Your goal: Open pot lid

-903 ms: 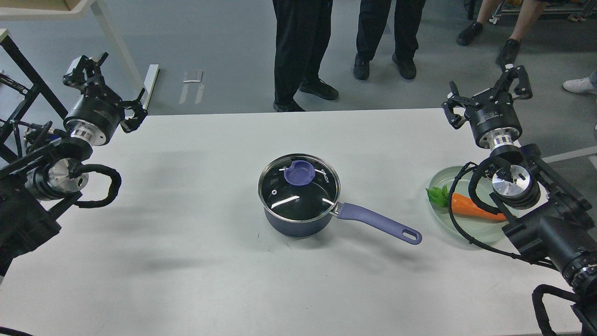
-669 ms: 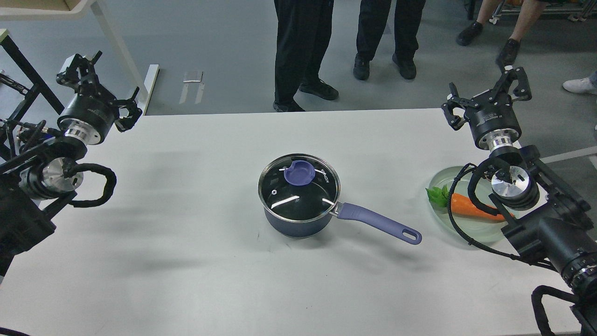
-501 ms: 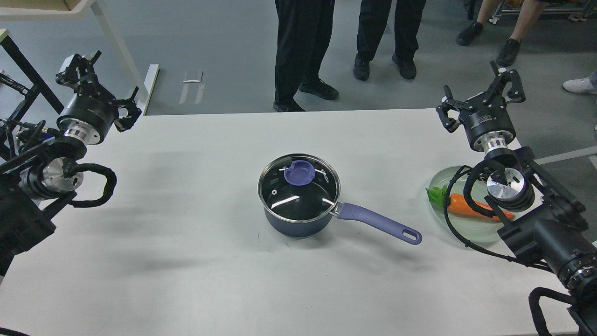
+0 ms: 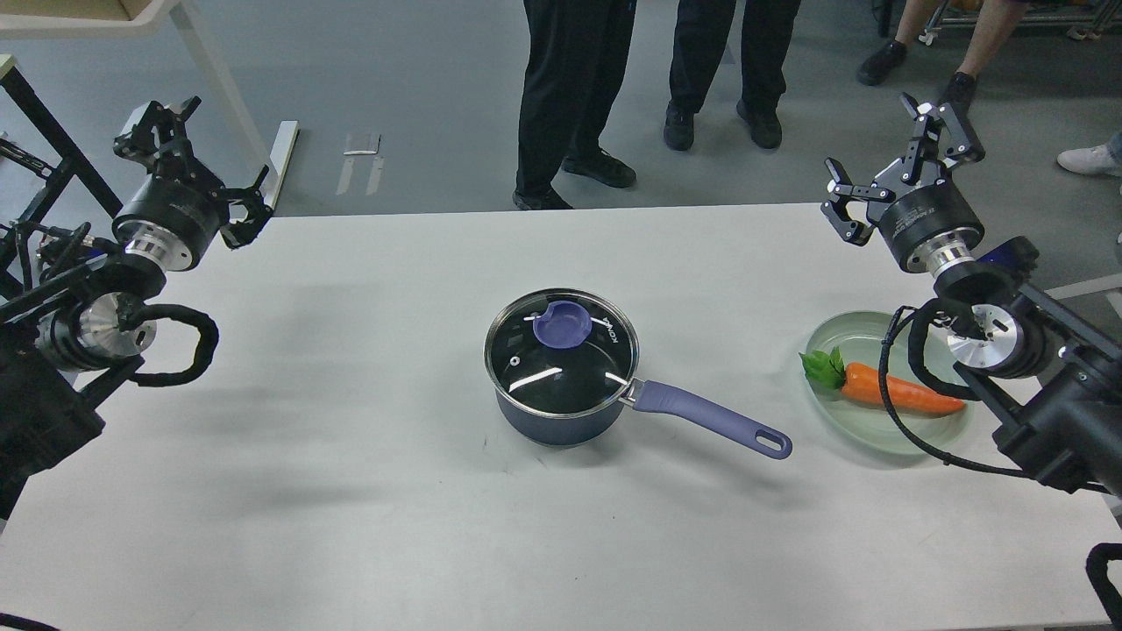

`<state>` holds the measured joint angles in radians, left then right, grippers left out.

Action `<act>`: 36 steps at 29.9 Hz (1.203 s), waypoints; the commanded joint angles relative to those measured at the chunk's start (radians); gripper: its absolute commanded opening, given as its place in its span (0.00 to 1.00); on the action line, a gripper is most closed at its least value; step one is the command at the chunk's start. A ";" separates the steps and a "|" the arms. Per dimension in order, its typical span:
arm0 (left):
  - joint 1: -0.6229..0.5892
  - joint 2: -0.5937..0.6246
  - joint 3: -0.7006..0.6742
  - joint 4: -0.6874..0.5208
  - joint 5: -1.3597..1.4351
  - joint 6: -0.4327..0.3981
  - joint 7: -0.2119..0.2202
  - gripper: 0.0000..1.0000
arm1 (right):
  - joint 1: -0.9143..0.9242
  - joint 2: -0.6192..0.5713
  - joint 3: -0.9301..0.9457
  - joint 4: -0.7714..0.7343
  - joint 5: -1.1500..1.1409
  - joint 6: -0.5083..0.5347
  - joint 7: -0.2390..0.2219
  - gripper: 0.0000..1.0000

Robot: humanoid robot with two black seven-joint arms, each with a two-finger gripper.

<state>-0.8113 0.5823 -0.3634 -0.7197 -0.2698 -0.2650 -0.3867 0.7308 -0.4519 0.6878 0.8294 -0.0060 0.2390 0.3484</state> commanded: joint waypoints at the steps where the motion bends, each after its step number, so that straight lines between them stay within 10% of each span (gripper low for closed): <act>1: -0.003 0.001 -0.005 -0.001 0.000 0.000 0.005 0.99 | 0.053 -0.086 -0.114 0.060 -0.006 -0.010 0.000 1.00; 12: 0.000 0.004 0.006 -0.001 0.000 0.001 -0.003 0.99 | 0.292 -0.306 -0.486 0.358 -0.395 -0.070 0.000 1.00; 36: -0.003 0.034 0.008 -0.003 0.000 -0.040 0.002 0.99 | 0.786 -0.153 -1.264 0.568 -1.304 -0.081 0.004 0.98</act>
<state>-0.8145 0.6156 -0.3562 -0.7225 -0.2692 -0.2960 -0.3849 1.5067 -0.6453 -0.5123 1.3953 -1.2104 0.1583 0.3519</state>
